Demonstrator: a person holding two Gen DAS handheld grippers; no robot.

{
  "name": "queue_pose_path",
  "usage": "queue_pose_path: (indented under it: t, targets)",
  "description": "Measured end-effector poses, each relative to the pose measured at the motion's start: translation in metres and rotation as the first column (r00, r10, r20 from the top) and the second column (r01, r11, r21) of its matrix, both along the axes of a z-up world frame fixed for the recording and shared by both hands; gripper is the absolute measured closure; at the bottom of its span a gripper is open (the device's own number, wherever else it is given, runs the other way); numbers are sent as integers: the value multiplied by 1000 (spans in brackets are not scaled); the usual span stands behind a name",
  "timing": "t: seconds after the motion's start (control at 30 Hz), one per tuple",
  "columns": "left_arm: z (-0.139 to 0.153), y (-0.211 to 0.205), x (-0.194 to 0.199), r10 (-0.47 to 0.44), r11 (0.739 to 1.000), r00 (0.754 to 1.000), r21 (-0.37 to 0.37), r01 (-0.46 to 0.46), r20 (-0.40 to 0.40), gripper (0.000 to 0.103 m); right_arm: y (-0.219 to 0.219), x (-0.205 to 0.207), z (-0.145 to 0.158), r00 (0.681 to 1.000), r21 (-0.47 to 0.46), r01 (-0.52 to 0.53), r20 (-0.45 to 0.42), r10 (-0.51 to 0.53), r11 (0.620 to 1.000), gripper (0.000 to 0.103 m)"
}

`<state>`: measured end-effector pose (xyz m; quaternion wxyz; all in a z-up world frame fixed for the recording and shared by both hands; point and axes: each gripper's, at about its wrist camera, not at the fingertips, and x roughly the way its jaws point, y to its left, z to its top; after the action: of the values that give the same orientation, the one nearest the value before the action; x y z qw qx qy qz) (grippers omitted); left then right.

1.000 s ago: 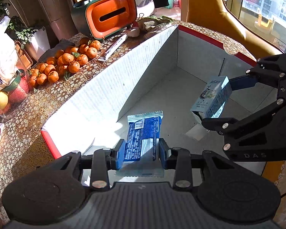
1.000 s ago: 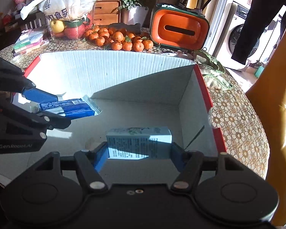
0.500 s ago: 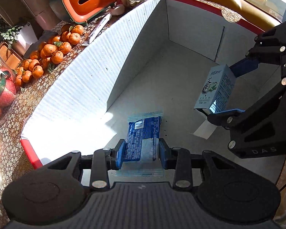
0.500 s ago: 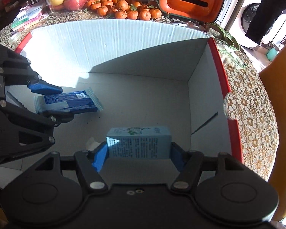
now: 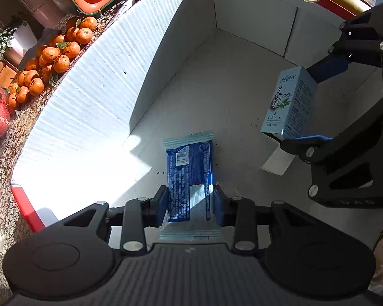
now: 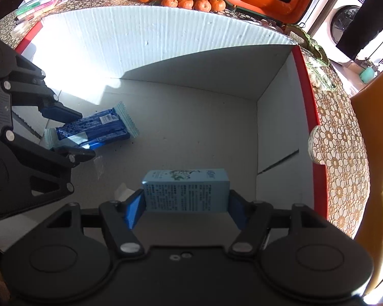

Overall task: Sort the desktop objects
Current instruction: 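Lower both items into the red box and open both grippers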

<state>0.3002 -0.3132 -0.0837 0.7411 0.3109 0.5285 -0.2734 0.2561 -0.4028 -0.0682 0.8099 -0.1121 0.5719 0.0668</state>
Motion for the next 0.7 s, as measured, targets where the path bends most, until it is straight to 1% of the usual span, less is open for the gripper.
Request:
queue_pose_path:
  t: [0.1,0.2,0.3,0.43,0.53,0.7]
  targets:
    - [-2,-2,0,-12,1000,1000,17,12,-12,67,-1,0,0,1000,4,0,-6,0,1000,34]
    - [0,-1,0,-11,1000,1000,5,12,-22,64,-1,-1,0,1000,7,-4,-5,4,1000,33]
    - [3,2,0,-4,1000,1000,-9,4,-16,60,-3,-3,3,1000,4,2,12,-2,1000,33]
    - [16,7,-2,-4,999,1000,-51,4,9,59,-8,-8,15,999,42,8,48,-10,999,32]
    - [31,12,-7,13,995,1000,-103,-11,18,59,-12,-15,28,997,73,17,79,-23,997,31]
    - [49,18,-18,17,991,998,-136,-9,63,59,-14,-34,50,990,122,21,137,-38,992,29]
